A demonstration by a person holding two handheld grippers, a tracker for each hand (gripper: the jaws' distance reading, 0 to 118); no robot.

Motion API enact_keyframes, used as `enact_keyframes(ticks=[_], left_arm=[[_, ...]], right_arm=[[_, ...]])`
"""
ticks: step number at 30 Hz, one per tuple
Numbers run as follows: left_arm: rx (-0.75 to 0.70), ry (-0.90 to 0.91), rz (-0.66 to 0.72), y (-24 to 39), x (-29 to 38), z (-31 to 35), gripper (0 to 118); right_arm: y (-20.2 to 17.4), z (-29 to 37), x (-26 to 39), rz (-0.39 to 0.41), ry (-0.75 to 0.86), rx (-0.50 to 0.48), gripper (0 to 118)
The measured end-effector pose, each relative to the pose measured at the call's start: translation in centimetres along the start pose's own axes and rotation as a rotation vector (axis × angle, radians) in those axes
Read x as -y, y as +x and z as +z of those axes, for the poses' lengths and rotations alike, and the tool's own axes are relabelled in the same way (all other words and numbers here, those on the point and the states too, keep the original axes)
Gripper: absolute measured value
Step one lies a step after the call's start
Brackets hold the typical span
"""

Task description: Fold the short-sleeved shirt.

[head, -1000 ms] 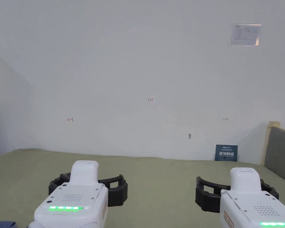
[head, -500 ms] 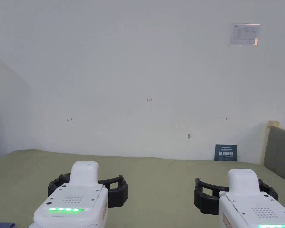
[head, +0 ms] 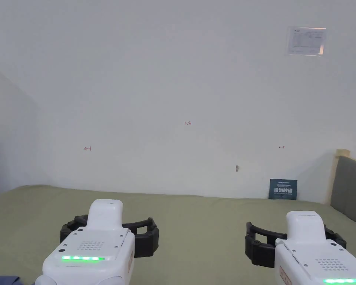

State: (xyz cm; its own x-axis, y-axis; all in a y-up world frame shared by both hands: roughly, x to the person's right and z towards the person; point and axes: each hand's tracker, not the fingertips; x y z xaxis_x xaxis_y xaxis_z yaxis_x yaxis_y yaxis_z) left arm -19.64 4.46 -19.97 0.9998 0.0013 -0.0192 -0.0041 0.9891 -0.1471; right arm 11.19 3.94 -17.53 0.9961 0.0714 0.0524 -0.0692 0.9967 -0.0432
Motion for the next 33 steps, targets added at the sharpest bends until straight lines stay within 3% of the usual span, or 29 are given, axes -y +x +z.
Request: enact_keyframes(ticks=[1, 2, 3, 4, 5, 6, 12, 17, 21, 26, 33], left_arm=[[0.005, -0.002, -0.003, 0.0, 0.0, 0.0, 118], [0.009, -0.007, -0.005, -0.1, 0.0, 0.0, 118], [0.025, -0.014, -0.009, 0.0, 0.1, 0.0, 111], [0.023, -0.008, -0.008, 0.0, 0.1, 0.0, 74], [0.011, -0.008, -0.015, 0.2, 0.2, -0.1, 17], [-0.019, -0.012, -0.013, 0.3, 0.3, -0.3, 0], [0.024, -0.037, 0.014, 0.5, 0.3, -0.9, 0], [0.022, -0.066, 0.011, 0.1, 0.9, -1.5, 0], [-0.025, -0.078, 0.008, -2.2, 1.3, -1.5, 0], [-0.154, -0.084, 0.016, -7.9, 1.4, -0.6, 0], [-0.401, -0.089, 0.013, -18.5, 1.7, 3.4, 0]], right_arm=[[0.0, 0.0, 0.0, -0.003, -0.006, -0.007, 101], [0.0, 0.1, 0.0, -0.001, -0.003, -0.006, 77], [-0.1, 0.0, 0.1, 0.004, 0.000, 0.002, 39], [-0.3, -0.1, 0.3, 0.008, 0.007, 0.028, 0], [-0.3, 0.0, 0.4, -0.005, 0.036, 0.046, 0], [-0.2, 0.0, 0.3, -0.005, 0.012, 0.028, 0], [0.0, 0.3, 0.7, 0.015, 0.005, 0.042, 0], [0.3, -0.1, 1.3, -0.006, -0.021, 0.056, 0], [-0.3, -1.0, 1.7, -0.035, -0.049, 0.014, 0], [-6.0, -3.4, 2.0, -0.044, -0.070, -0.131, 0], [-18.3, -5.3, 2.2, -0.015, -0.058, -0.388, 0]])
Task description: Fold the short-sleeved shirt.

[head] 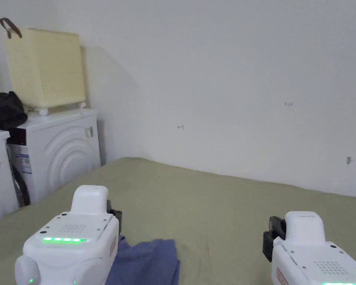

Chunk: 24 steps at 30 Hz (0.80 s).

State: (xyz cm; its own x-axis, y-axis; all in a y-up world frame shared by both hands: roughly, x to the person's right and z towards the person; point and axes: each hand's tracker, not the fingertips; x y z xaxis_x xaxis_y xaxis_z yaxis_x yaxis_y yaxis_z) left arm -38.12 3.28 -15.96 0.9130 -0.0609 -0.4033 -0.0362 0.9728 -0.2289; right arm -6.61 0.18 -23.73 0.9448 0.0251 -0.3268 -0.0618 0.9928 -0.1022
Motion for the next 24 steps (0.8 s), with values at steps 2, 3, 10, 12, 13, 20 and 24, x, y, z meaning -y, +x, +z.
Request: enact_keyframes(ticks=[2, 3, 10, 12, 13, 20, 24], left_arm=[[-0.051, -0.012, 0.011, -2.7, 0.3, 0.0, 0], [-0.075, -0.020, 0.016, -3.8, 0.4, 0.0, 0], [-0.143, -0.048, 0.027, -7.5, 1.9, -0.6, 0], [-0.138, -0.068, 0.019, -7.6, 2.3, -1.6, 0], [-0.137, -0.078, 0.021, -7.6, 2.6, -2.2, 0], [-0.094, -0.161, 0.031, -6.4, 5.2, -7.2, 0], [-0.007, -0.318, 0.042, -5.4, 8.4, -12.6, 0]], right_arm=[[-2.2, -1.0, -0.1, -0.018, 0.000, -0.065, 0], [-3.1, -1.3, -0.1, -0.023, 0.001, -0.079, 0], [-6.0, -3.5, 0.4, -0.018, -0.027, -0.127, 0], [-6.0, -4.0, 0.7, -0.018, -0.042, -0.127, 0], [-5.9, -4.3, 1.0, -0.021, -0.048, -0.128, 0], [-6.2, -7.0, 2.9, -0.009, -0.096, -0.121, 0], [-5.9, -8.2, 5.0, -0.004, -0.149, -0.120, 0]])
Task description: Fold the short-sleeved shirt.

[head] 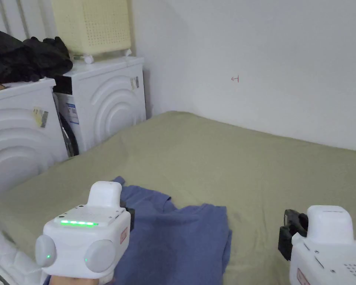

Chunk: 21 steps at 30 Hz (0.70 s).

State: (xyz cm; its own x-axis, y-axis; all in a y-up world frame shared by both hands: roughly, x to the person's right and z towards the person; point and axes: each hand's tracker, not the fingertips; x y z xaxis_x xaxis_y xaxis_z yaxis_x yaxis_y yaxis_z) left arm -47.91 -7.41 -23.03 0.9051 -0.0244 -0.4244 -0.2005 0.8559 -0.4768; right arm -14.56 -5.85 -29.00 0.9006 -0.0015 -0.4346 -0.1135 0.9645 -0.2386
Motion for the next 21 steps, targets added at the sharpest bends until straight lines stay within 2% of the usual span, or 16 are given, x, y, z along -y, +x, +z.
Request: enact_keyframes(ticks=[3, 5, 6, 7, 8, 9, 12, 14, 15, 17, 18, 19, 20, 21], left_arm=[[0.060, -0.125, 0.020, 0.9, 1.5, -5.3, 0], [0.117, -0.220, 0.027, 1.3, 2.3, -8.7, 10], [0.144, -0.266, 0.016, 1.8, 2.9, -10.3, 27], [0.161, -0.308, 0.017, 2.1, 3.5, -12.0, 71], [0.160, -0.360, 0.007, 2.5, 4.0, -13.5, 103], [0.151, -0.392, 0.018, 2.8, 4.7, -14.9, 115], [0.108, -0.469, -0.072, 4.1, 6.4, -18.0, 114], [0.122, -0.540, -0.082, 4.6, 7.6, -19.0, 114], [0.102, -0.498, -0.088, 4.9, 7.7, -18.8, 114], [0.099, -0.490, -0.095, 5.0, 7.0, -18.0, 106], [0.106, -0.476, -0.094, 4.8, 6.9, -17.4, 93], [0.105, -0.467, -0.101, 5.0, 6.6, -16.9, 67], [0.096, -0.446, -0.112, 5.0, 6.2, -16.3, 26], [0.074, -0.408, -0.121, 5.1, 5.8, -15.5, 0]], right_arm=[[0.6, -0.6, 2.0, -0.003, -0.045, -0.004, 0], [1.1, -0.6, 3.5, -0.005, -0.067, -0.009, 0], [1.2, -0.7, 4.1, -0.003, -0.084, 0.001, 0], [1.3, -0.8, 4.7, 0.002, -0.105, 0.005, 0], [1.5, -0.8, 5.3, 0.000, -0.120, 0.002, 0], [1.7, -0.8, 5.9, -0.007, -0.134, 0.006, 0], [2.3, -0.5, 7.3, -0.023, -0.185, 0.010, 0], [2.8, -0.2, 7.9, -0.025, -0.201, 0.022, 0], [3.1, 0.2, 8.1, -0.032, -0.207, 0.033, 0], [3.8, 1.4, 8.3, -0.050, -0.218, 0.042, 0], [4.1, 2.1, 8.3, -0.066, -0.222, 0.051, 0], [4.5, 2.9, 8.2, -0.087, -0.225, 0.056, 0], [4.7, 3.8, 8.1, -0.098, -0.228, 0.057, 0], [4.9, 5.0, 8.0, -0.103, -0.228, 0.071, 0]])
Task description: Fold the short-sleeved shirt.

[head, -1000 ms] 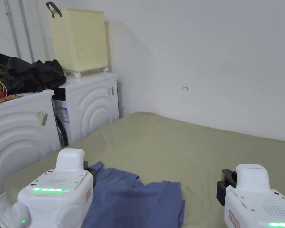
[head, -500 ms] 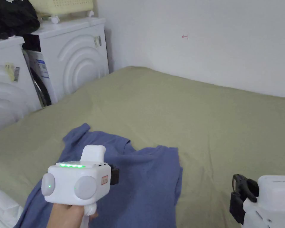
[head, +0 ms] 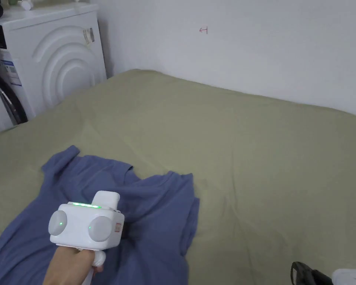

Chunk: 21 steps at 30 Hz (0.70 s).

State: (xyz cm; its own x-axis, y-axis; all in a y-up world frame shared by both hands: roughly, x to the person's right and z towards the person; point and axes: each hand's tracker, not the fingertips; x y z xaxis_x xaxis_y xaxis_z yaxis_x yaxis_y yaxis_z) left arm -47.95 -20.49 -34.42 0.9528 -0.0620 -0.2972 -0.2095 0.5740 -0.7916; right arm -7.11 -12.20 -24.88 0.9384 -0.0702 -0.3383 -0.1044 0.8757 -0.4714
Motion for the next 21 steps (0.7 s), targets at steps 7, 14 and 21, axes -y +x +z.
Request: enact_keyframes(ticks=[7, 14, 21], left_arm=[[0.020, 0.107, -0.021, 1.6, -1.8, 7.1, 0], [0.209, 0.246, -0.107, 11.8, -5.4, 17.2, 0], [0.431, 0.343, -0.281, 27.4, -8.7, 24.0, 0]], right_arm=[[3.3, 8.5, 1.6, 0.011, 0.070, 0.129, 0], [9.0, 14.9, 2.3, -0.058, 0.118, 0.249, 0], [13.4, 19.9, 4.4, -0.112, 0.118, 0.365, 0]])
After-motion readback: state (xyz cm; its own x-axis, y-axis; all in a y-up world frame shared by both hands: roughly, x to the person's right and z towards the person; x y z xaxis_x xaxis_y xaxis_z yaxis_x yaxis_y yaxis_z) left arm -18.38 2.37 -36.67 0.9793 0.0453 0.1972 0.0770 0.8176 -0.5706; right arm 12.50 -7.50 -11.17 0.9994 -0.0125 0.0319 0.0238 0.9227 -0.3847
